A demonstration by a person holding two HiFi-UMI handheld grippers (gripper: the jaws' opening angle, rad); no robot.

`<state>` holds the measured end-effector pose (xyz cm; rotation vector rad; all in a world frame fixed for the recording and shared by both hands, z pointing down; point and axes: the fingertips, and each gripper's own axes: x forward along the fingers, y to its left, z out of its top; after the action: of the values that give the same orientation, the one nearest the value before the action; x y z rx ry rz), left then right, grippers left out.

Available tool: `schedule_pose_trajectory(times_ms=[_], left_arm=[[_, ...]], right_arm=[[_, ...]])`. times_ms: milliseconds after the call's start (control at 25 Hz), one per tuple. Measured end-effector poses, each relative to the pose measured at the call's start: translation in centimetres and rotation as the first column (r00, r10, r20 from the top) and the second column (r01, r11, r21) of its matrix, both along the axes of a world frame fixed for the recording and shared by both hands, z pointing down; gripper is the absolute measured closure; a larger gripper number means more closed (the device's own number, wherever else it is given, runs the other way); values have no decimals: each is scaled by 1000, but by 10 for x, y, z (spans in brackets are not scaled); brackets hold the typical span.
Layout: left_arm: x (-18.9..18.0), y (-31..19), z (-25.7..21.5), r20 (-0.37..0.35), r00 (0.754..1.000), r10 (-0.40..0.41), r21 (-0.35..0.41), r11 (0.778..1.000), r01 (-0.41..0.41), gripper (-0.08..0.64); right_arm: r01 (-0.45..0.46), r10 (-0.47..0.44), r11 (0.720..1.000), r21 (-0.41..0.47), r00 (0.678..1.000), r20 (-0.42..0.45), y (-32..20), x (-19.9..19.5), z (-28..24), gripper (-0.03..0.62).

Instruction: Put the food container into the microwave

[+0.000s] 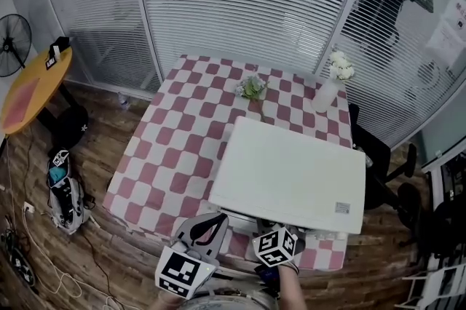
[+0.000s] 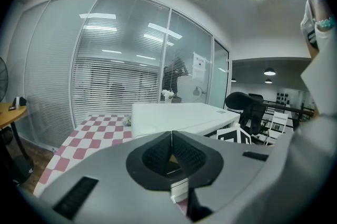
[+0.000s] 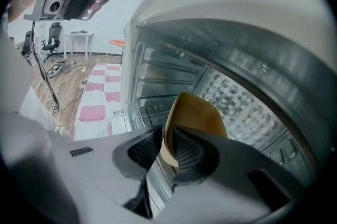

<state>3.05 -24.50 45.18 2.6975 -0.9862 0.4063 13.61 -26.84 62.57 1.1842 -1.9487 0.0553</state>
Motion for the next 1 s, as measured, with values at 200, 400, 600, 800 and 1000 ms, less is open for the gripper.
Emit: schedule_pose_trajectory(times_ms=[200, 400, 600, 800, 1000], left_arm=[[3, 3, 0, -5, 1000, 8, -1, 1000, -8, 546], [3, 8, 0, -6, 1000, 15, -11, 1000, -15, 546], [5, 13, -1, -17, 1000, 18, -5, 1000, -18, 546], [9, 20, 0, -12, 999, 33, -4, 999, -33, 546], [17, 30, 5, -9, 998, 60, -11, 998, -60, 546]], right_arm=[[-33, 32, 999, 25, 998, 50, 2, 0, -10, 509], [-56, 53, 998, 26, 993, 105, 5, -1, -15, 493], [-93, 86, 995, 35, 982, 170, 8, 3, -22, 483], [-132, 117, 990, 56, 969, 219, 14, 11, -31, 479], [-166, 145, 985, 51, 947, 286, 29, 14, -34, 491]])
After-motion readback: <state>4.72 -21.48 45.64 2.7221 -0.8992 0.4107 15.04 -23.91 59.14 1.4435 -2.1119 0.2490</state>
